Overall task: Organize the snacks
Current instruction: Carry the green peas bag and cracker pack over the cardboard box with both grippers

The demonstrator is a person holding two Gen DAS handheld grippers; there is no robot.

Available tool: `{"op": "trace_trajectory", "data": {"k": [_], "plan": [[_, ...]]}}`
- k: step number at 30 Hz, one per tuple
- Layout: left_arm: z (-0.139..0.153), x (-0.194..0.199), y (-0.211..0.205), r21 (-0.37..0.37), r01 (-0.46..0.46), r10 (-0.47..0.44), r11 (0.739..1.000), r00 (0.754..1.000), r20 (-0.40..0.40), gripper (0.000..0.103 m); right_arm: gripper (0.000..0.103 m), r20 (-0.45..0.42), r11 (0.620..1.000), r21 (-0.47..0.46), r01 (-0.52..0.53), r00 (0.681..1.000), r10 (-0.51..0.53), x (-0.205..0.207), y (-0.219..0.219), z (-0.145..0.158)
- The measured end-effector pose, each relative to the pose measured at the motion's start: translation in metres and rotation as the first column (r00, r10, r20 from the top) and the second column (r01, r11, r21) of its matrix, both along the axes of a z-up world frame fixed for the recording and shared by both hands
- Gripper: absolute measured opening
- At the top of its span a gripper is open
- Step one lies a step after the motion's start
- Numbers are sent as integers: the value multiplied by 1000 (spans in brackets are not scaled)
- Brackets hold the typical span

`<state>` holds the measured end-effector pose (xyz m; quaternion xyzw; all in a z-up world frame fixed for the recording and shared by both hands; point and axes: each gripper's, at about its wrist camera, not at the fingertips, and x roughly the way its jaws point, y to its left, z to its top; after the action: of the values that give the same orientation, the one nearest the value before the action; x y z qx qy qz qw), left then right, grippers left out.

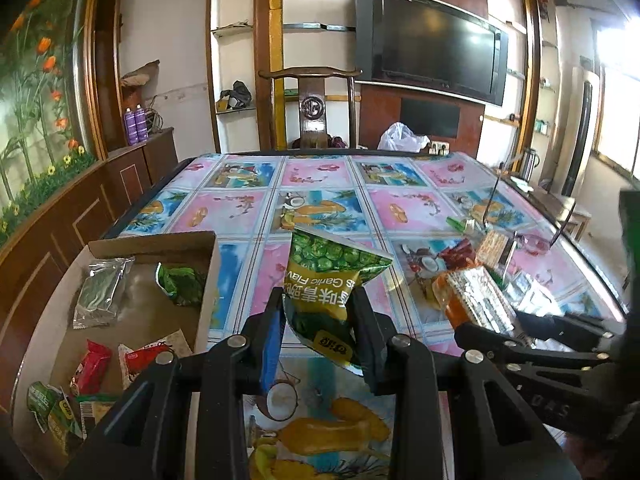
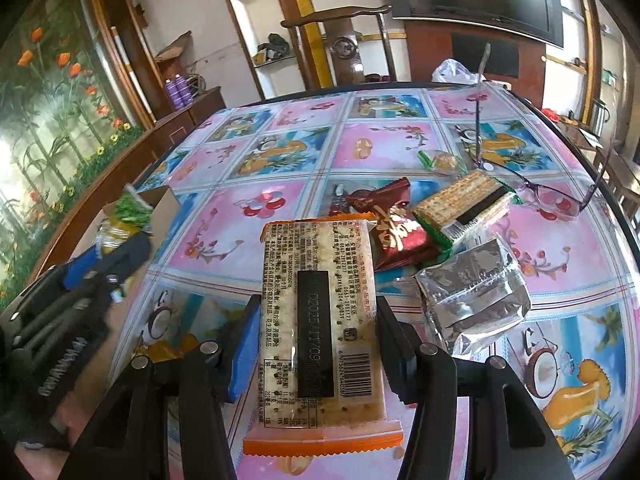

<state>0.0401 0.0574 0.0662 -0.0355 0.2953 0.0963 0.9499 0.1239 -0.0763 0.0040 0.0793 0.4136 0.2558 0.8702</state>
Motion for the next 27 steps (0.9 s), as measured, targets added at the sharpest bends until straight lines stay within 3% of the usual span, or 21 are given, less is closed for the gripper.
{"op": "trace_trajectory", "data": {"k": [9, 17, 27], "plan": [[24, -29, 34, -100, -36, 41, 994, 998, 52, 32, 57, 48, 993, 108, 39, 998, -45, -21, 4, 23], [30, -65, 100, -153, -139, 145, 978, 989, 31, 32, 58, 115, 986, 142, -91, 991, 75, -50, 56, 59], [4, -88, 177, -186, -288, 282, 939, 958, -57, 32, 58, 53, 954, 151, -258, 966, 252, -56, 148, 68]]}}
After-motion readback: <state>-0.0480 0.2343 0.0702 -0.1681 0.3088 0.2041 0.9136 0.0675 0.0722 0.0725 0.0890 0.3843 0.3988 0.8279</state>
